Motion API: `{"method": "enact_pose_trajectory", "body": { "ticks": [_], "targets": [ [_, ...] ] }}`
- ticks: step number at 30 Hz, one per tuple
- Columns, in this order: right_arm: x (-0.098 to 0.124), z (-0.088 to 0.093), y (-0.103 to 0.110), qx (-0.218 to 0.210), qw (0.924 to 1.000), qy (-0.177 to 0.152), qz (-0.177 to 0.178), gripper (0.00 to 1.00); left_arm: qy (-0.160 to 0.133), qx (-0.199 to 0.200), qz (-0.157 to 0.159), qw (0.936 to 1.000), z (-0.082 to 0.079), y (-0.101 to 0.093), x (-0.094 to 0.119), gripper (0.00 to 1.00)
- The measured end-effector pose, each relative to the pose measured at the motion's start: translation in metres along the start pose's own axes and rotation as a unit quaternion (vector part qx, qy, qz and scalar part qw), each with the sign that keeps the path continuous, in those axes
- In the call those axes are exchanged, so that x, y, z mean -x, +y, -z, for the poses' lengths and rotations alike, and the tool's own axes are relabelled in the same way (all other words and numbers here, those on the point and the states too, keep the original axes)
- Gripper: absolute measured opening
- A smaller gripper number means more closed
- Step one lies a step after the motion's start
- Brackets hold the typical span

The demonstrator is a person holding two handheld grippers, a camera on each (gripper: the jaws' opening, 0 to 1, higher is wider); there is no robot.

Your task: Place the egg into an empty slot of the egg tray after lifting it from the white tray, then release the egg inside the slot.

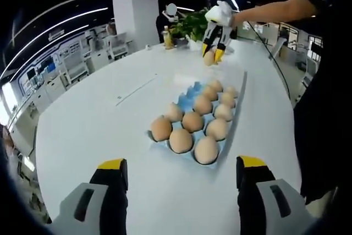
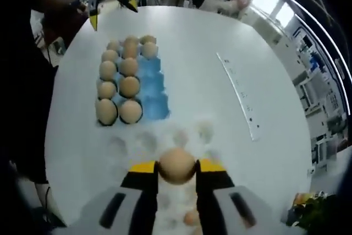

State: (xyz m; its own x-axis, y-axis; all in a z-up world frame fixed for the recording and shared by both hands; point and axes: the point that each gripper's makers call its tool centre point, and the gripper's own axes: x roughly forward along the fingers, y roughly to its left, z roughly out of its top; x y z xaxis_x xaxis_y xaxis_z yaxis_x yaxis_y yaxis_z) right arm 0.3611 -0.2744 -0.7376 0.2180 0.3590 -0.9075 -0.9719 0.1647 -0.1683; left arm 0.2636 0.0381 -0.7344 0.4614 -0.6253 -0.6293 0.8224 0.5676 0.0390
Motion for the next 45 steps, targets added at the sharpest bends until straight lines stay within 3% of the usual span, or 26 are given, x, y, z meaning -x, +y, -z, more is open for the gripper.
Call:
{"method": "enact_pose_trajectory", "body": {
  "ticks": [16, 26, 35, 45],
  "targets": [
    [-0.029, -0.058, 0.017, 0.039, 0.9979, -0.036, -0.035, 0.26, -0.001, 0.003, -0.005, 1.0000, 0.002, 0.004, 0.005, 0.79],
    [-0.043, -0.078, 0.026, 0.058, 0.9957, -0.044, -0.058, 0.26, -0.003, 0.007, -0.012, 0.9999, 0.005, 0.007, 0.006, 0.80],
    [-0.060, -0.117, 0.038, 0.089, 0.9911, -0.066, -0.073, 0.26, -0.003, 0.009, -0.011, 0.9999, 0.004, 0.006, 0.006, 0.78],
    [-0.074, -0.144, 0.045, 0.108, 0.9872, -0.076, -0.089, 0.26, -0.005, 0.015, -0.015, 0.9998, 0.007, 0.007, 0.012, 0.77]
  ]
}}
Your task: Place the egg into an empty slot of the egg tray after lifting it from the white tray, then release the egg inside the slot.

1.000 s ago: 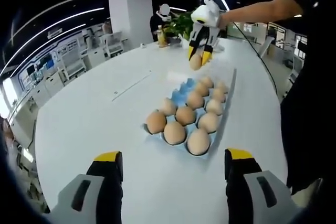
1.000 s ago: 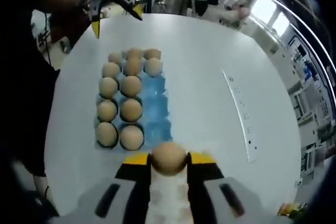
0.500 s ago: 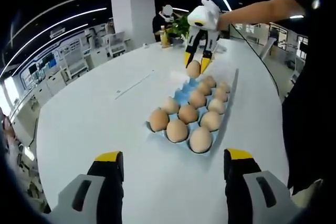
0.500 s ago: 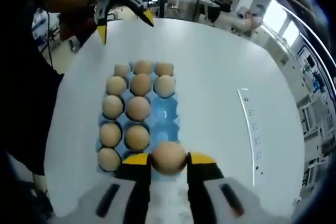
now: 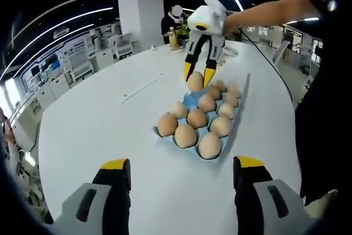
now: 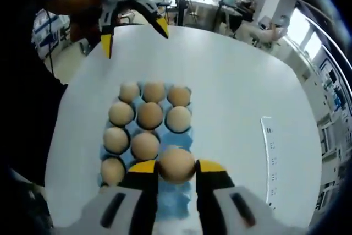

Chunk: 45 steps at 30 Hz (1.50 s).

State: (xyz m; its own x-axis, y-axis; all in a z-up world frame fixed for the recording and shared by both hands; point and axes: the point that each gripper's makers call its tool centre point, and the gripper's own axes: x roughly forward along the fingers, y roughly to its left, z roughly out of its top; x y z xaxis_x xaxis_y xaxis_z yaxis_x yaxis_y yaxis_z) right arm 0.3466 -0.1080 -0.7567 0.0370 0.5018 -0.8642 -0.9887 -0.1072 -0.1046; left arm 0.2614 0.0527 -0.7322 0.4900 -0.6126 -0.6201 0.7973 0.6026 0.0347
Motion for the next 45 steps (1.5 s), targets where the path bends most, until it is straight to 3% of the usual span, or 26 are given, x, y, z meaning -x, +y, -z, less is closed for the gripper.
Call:
{"method": "enact_pose_trajectory", "body": {
  "ticks": [12, 22, 31, 39, 45],
  "targets": [
    [-0.023, -0.012, -0.001, 0.003, 0.9999, 0.001, -0.015, 0.26, 0.001, 0.002, -0.002, 1.0000, 0.003, -0.001, 0.003, 0.75],
    [-0.034, -0.007, -0.002, -0.012, 0.9995, 0.015, -0.024, 0.26, 0.000, 0.005, -0.002, 1.0000, 0.005, -0.002, 0.003, 0.75],
    [-0.042, 0.001, -0.003, -0.053, 0.9974, 0.026, -0.041, 0.26, -0.002, 0.005, -0.005, 1.0000, 0.004, 0.001, 0.003, 0.73],
    [-0.042, 0.002, -0.002, -0.073, 0.9958, 0.019, -0.052, 0.27, 0.000, 0.004, -0.001, 1.0000, 0.004, 0.000, 0.000, 0.73],
    [-0.041, 0.002, -0.001, -0.055, 0.9970, 0.002, -0.054, 0.28, -0.002, 0.002, -0.001, 1.0000, 0.002, 0.000, 0.000, 0.73]
  ]
}}
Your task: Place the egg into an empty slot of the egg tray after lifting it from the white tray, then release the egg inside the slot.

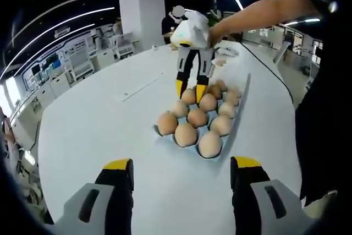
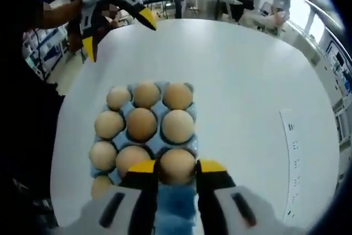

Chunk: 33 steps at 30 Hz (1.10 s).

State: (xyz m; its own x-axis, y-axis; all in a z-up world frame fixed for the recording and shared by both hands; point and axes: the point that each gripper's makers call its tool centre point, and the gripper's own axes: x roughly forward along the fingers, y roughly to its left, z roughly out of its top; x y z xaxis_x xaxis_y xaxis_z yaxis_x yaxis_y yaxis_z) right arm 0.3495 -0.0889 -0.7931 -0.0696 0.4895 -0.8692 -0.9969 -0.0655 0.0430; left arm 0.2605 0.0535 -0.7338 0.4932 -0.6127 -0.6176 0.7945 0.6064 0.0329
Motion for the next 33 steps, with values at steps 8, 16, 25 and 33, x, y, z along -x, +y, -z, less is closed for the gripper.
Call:
{"method": "enact_pose_trajectory", "body": {
  "ticks": [8, 16, 25, 33],
  "targets": [
    [0.005, 0.001, 0.002, 0.001, 1.0000, -0.005, 0.003, 0.27, 0.002, -0.003, -0.001, 1.0000, -0.002, 0.001, 0.002, 0.72],
    [0.018, 0.011, -0.002, -0.020, 0.9995, -0.017, 0.015, 0.26, -0.001, -0.002, 0.001, 1.0000, -0.005, 0.001, 0.001, 0.72],
    [0.034, 0.033, -0.008, -0.051, 0.9975, -0.025, 0.042, 0.26, 0.000, -0.007, 0.000, 1.0000, -0.007, 0.001, -0.001, 0.72],
    [0.046, 0.057, -0.007, -0.075, 0.9955, -0.024, 0.053, 0.26, -0.003, -0.007, 0.002, 1.0000, -0.010, 0.001, -0.004, 0.72]
  ]
}}
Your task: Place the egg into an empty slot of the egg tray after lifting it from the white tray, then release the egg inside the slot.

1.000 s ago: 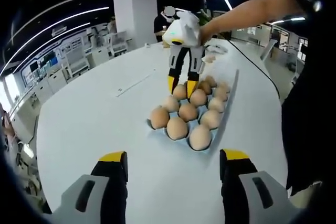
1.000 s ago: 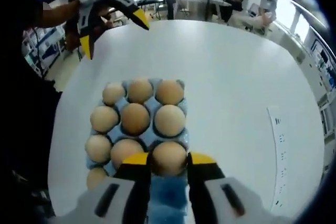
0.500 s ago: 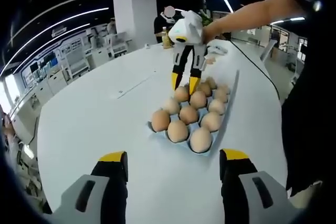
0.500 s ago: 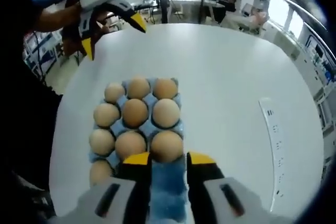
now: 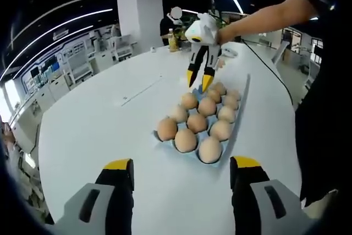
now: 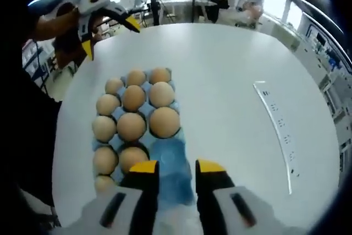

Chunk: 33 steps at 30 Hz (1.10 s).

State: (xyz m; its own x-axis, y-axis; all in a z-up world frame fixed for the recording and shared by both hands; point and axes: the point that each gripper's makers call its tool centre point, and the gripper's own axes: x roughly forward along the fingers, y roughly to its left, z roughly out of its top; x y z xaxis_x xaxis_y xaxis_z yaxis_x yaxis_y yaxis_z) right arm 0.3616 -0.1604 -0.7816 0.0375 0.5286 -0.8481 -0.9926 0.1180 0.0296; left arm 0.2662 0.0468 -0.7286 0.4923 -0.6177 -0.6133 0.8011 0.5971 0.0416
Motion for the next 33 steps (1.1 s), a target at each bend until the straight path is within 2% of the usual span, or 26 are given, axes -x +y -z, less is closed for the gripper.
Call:
{"method": "enact_pose_trajectory", "body": {
  "ticks": [8, 11, 23, 26, 29, 33],
  "targets": [
    [0.017, 0.030, -0.002, -0.024, 0.9996, 0.008, 0.013, 0.26, 0.002, 0.001, 0.003, 1.0000, 0.001, -0.002, -0.002, 0.71],
    [0.028, 0.048, -0.005, -0.035, 0.9990, 0.018, 0.022, 0.26, 0.004, 0.001, 0.005, 1.0000, 0.001, -0.003, -0.004, 0.71],
    [0.068, 0.103, -0.016, -0.093, 0.9926, 0.040, 0.066, 0.27, 0.005, -0.005, 0.006, 1.0000, -0.003, -0.004, -0.006, 0.70],
    [0.077, 0.121, -0.018, -0.097, 0.9906, 0.055, 0.080, 0.27, 0.006, -0.005, 0.008, 0.9999, -0.004, -0.005, -0.006, 0.69],
    [0.083, 0.130, -0.018, -0.104, 0.9891, 0.058, 0.086, 0.27, 0.006, -0.006, 0.006, 0.9999, -0.005, -0.004, -0.007, 0.71],
    [0.097, 0.150, -0.027, -0.096, 0.9851, 0.080, 0.118, 0.27, 0.007, -0.007, 0.006, 0.9999, -0.005, -0.004, -0.008, 0.71]
  ]
}}
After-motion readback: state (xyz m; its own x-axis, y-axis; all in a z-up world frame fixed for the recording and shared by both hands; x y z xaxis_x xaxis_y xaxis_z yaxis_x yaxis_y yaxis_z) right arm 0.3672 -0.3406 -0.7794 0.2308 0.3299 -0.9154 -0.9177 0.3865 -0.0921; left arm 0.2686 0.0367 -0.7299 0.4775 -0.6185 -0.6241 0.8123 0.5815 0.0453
